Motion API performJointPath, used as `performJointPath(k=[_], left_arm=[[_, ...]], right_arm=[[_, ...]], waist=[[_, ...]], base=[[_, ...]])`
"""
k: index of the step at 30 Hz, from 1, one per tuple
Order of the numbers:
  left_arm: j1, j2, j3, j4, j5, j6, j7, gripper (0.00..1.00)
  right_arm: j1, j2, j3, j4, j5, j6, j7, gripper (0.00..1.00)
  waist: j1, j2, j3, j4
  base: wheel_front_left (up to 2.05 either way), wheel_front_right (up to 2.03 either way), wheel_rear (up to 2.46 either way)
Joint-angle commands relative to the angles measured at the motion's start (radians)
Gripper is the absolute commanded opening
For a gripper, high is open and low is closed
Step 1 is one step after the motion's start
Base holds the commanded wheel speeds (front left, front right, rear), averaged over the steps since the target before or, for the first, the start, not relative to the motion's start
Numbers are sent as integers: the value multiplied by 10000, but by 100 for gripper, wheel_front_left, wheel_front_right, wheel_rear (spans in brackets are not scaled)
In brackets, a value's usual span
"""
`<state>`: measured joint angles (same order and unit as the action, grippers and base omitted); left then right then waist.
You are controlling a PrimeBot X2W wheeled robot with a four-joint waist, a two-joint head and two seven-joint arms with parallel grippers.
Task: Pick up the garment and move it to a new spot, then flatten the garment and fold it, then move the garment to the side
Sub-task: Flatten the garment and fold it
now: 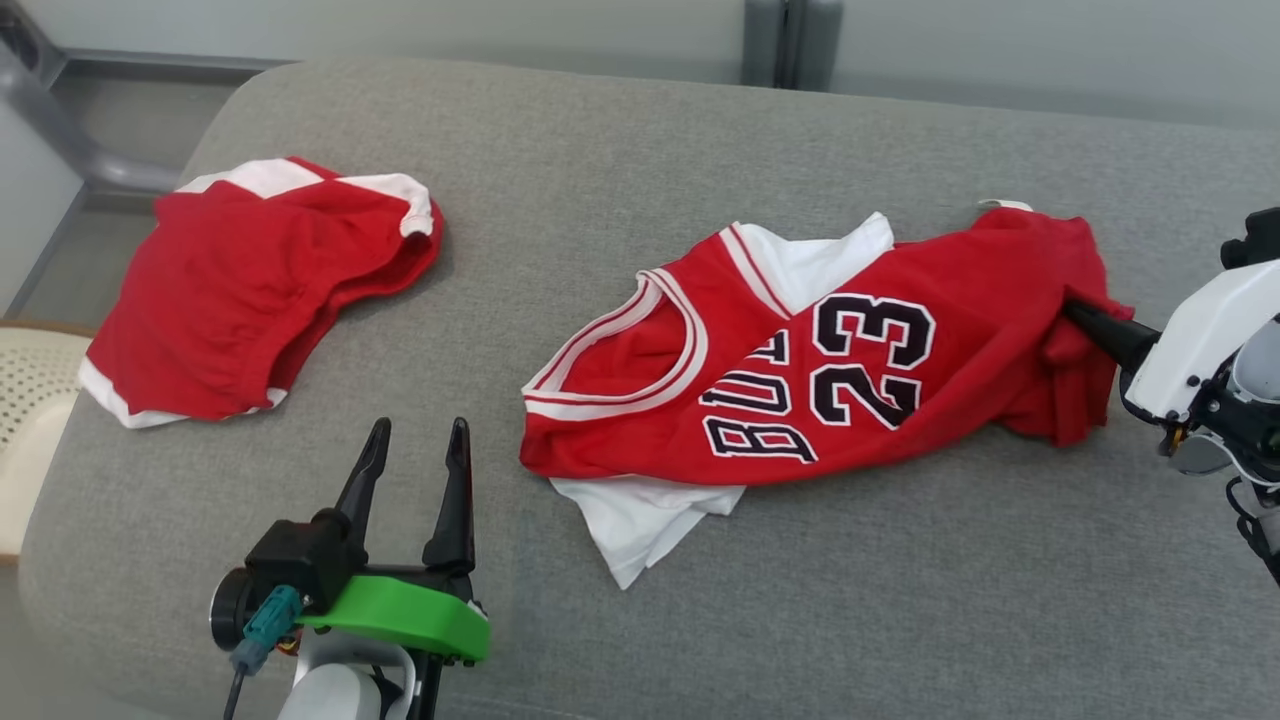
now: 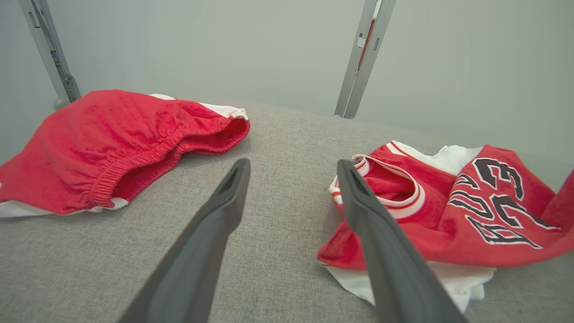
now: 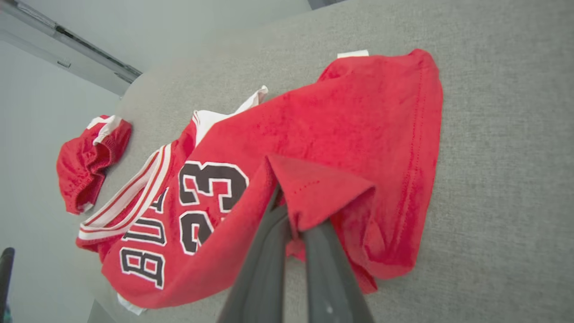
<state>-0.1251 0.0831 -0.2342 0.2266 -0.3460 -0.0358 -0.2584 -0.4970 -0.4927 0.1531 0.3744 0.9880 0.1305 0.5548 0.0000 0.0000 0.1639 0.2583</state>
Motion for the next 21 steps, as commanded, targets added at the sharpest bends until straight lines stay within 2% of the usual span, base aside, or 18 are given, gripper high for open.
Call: performJointPath(k=[1, 6, 7, 8, 9, 10, 14, 21], left_arm=[[-180, -23, -25, 47, -6, -35, -67, 100], [-204, -96, 10, 221, -44, -25, -74, 100], [-185, -109, 35, 241, -62, -13, -73, 100], [-172, -120, 49, 235, -74, -22, -70, 100], [-139, -127, 83, 230, -71, -19, -70, 100], [-108, -127, 108, 224, -67, -23, -70, 100], [34, -63, 216, 185, 29, -41, -72, 100], [436, 31, 520, 25, 23, 38, -72, 100]], right_arm=[[-242, 12, 135, 518, -145, 4, -127, 0], [-995, 258, 674, 2007, -76, 4, -807, 0], [-1093, 270, 786, 2142, -43, 4, -1093, 7], [-1139, 326, 883, 2231, 32, 4, -1305, 29], [-1160, 431, 1024, 2294, 160, 4, -1547, 58], [-1160, 470, 1108, 2343, 252, 4, -1748, 100], [-999, 321, 1540, 2262, 584, 4, -2633, 100], [-239, -70, 1981, 1393, 951, 4, -5040, 100]], waist=[[0, 0, 372, 506], [0, 0, 320, 531], [0, 0, 287, 469], [0, 0, 257, 408], [0, 0, 206, 316], [0, 0, 168, 239], [0, 0, -59, -192], [0, 0, -638, -1215]], base=[[0, 0, 0], [0, 0, 0], [0, 0, 0], [0, 0, 0], [0, 0, 0], [0, 0, 0], [0, 0, 0], [0, 0, 0]])
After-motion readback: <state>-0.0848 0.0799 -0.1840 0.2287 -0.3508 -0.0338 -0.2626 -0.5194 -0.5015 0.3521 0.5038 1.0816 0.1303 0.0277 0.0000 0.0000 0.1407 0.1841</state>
